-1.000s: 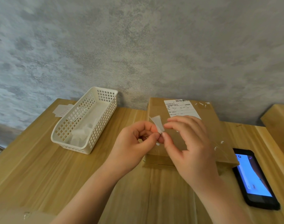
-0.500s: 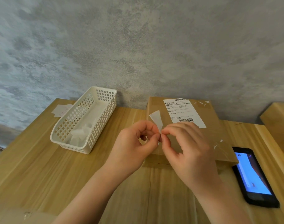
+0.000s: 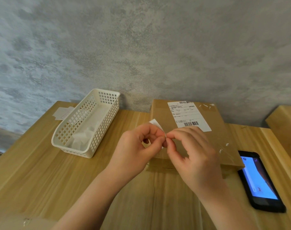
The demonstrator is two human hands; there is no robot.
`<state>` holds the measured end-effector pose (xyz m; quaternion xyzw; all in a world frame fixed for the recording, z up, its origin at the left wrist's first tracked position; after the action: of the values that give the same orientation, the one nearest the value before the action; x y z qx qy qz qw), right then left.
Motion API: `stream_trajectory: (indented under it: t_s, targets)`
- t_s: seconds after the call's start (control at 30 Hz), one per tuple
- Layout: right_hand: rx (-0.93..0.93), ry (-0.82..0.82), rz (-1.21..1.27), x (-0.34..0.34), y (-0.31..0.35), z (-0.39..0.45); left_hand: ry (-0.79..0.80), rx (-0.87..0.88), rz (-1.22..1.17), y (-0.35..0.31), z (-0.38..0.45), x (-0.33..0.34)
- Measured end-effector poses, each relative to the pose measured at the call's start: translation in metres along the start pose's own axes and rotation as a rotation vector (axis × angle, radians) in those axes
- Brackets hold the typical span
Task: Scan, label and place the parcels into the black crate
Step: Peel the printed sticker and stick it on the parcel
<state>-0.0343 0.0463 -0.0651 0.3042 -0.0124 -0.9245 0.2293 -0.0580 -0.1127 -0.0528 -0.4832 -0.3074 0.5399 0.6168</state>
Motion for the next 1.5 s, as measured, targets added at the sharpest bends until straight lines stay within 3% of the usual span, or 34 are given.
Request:
stream_trajectory:
  t_s: [0.5, 0.97, 1.37, 1.5]
  targets:
    - [0.016, -0.013, -0.055, 0.007, 0.002, 0.0, 0.007, 0.145, 0.244, 0.006, 0.001, -0.005]
    - [0.082, 0.002, 0.071, 0.006, -0.001, 0.005, -0.017, 0.03, 0.035, 0.006, 0.002, 0.003]
    - [0.394, 0.271, 0.58, 0.004, -0.004, 0.008, 0.024, 0.023, 0.004, 0.006, 0.004, -0.002]
    - [0.398, 0.296, 0.59, 0.005, -0.005, 0.007, 0.034, 0.013, 0.019, 0.007, 0.004, -0.002]
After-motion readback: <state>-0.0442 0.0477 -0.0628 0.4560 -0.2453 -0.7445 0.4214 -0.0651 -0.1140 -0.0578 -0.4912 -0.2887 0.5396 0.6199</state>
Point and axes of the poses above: each hand's wrist, its own z-axis towards the middle knuckle, its own x-axis out of the palm, y = z × x, the point moved 1 cm from there along z, towards the middle knuckle, and after that the axes turned 13 degrees about -z, right-handed, at the moved point
